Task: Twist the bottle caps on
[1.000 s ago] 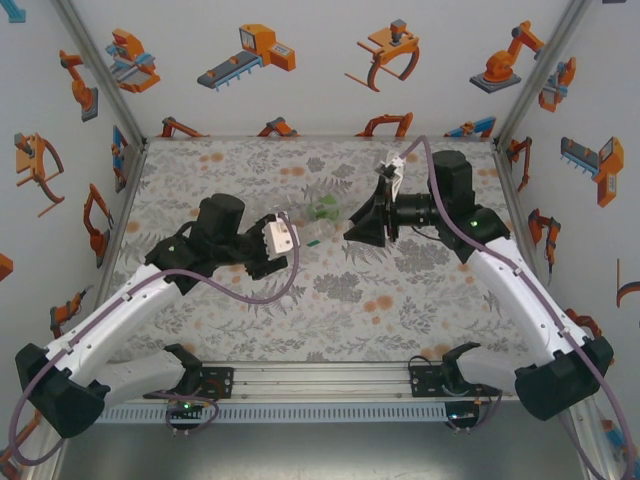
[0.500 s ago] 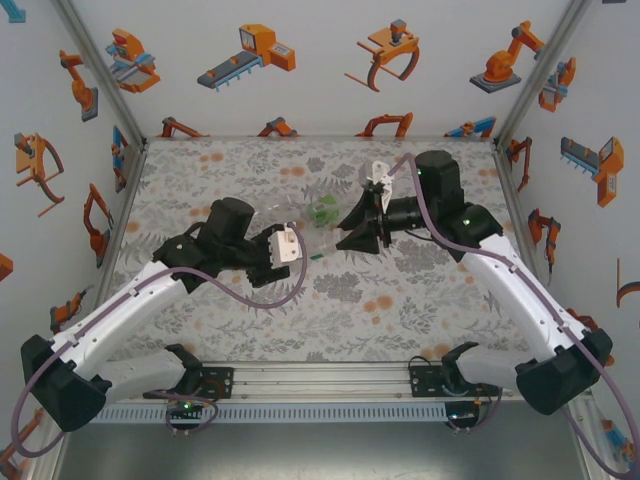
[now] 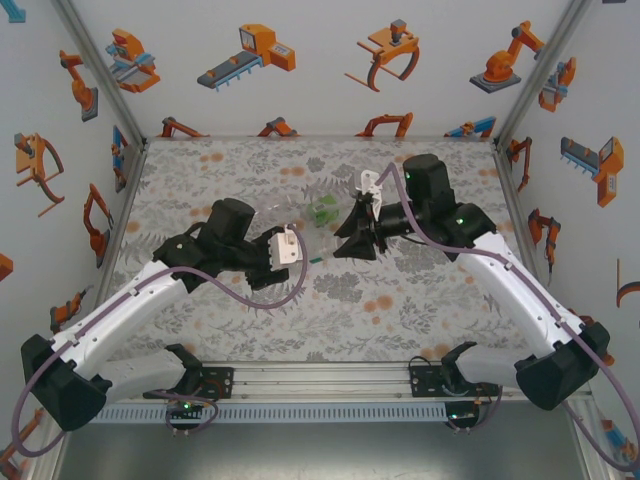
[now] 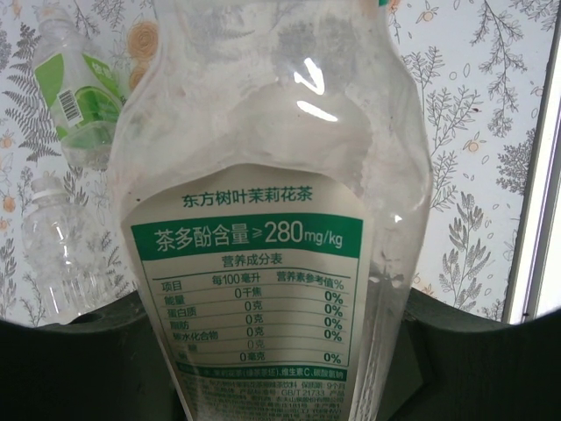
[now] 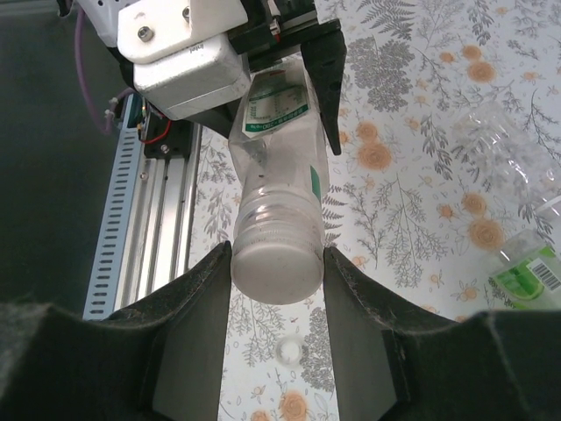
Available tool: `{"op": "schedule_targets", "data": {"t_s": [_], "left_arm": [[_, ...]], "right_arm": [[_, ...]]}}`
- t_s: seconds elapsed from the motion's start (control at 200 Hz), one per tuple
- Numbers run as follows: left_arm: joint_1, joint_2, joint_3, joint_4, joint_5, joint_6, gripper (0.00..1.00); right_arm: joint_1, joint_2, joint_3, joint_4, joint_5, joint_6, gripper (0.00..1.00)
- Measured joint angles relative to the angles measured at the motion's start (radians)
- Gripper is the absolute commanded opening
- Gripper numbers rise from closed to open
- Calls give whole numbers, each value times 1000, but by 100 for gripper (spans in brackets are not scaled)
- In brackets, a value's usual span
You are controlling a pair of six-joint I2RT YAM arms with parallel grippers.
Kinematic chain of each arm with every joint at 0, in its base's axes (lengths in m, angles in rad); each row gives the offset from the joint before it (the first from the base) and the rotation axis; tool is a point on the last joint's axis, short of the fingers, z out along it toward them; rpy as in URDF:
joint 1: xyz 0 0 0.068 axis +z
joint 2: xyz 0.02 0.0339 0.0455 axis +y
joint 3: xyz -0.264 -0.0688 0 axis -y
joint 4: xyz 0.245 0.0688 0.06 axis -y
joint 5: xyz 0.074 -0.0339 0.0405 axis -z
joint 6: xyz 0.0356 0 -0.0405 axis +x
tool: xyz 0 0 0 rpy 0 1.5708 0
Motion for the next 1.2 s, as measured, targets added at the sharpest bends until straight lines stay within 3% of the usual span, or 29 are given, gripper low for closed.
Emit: {"op": "schedule_targets", "data": {"t_s": [0.611,1.202], "left_arm": [[0,7,6,-20,22,6,0],[0,21,20,-69,74,6,0]], "right_arm": [[15,5,1,-1,-1,-8,12],[51,12,36,-101,29,-90,0]]}}
